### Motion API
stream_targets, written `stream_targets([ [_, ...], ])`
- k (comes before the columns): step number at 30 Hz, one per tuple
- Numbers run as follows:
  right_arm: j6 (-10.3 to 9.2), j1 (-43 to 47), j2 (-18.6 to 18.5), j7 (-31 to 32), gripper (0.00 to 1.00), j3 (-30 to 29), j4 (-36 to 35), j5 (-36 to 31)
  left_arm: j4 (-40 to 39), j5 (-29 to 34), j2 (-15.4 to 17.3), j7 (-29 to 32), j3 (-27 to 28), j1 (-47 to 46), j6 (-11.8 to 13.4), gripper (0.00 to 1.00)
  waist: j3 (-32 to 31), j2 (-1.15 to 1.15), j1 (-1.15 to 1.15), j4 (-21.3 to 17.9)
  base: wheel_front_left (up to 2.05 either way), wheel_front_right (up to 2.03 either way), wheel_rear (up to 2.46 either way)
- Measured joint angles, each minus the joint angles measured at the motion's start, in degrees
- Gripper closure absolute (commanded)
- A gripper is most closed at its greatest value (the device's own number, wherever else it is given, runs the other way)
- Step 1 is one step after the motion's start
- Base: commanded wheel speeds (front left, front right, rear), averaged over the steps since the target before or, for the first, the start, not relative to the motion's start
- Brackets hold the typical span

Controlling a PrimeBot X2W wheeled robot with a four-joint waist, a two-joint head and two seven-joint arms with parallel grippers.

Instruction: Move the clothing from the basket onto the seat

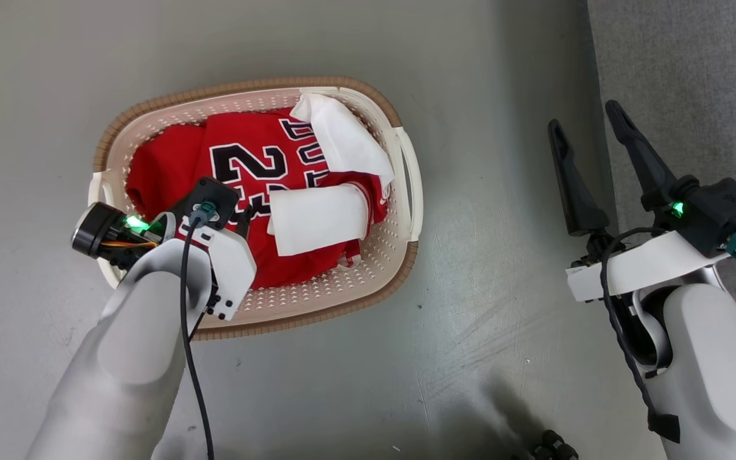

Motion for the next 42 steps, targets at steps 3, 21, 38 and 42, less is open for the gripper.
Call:
stream_targets([
  [3, 0.00, -0.49, 0.09, 0.00, 0.00, 0.65, -0.10, 0.29, 0.82, -0.73, 0.07, -0.09, 0.71, -1.03, -0.03, 0.00, 1.10, 0.00, 0.00, -0.69, 0.00, 0.00, 0.00],
  [21, 0.00, -1.74, 0.22, -0.01, 0.00, 2.64, -1.54, 2.43, 4.12, -2.01, 0.24, -1.35, 3.21, -5.91, 1.47, 0.00, 5.47, 0.00, 0.00, -2.88, 0.00, 0.00, 0.00],
  [38, 0.00, -1.86, 0.24, -0.10, 0.00, 3.20, -2.89, 2.82, 7.23, -3.71, 0.53, -1.90, 5.23, -8.29, 2.56, 0.00, 8.80, 0.00, 0.00, -4.26, 0.00, 0.00, 0.00],
  [42, 0.00, -1.86, 0.24, -0.18, 0.00, 3.30, -3.21, 2.83, 7.88, -4.14, 0.90, -1.94, 6.02, -9.05, 2.58, 0.00, 9.50, 0.00, 0.00, -4.47, 0.00, 0.00, 0.00],
])
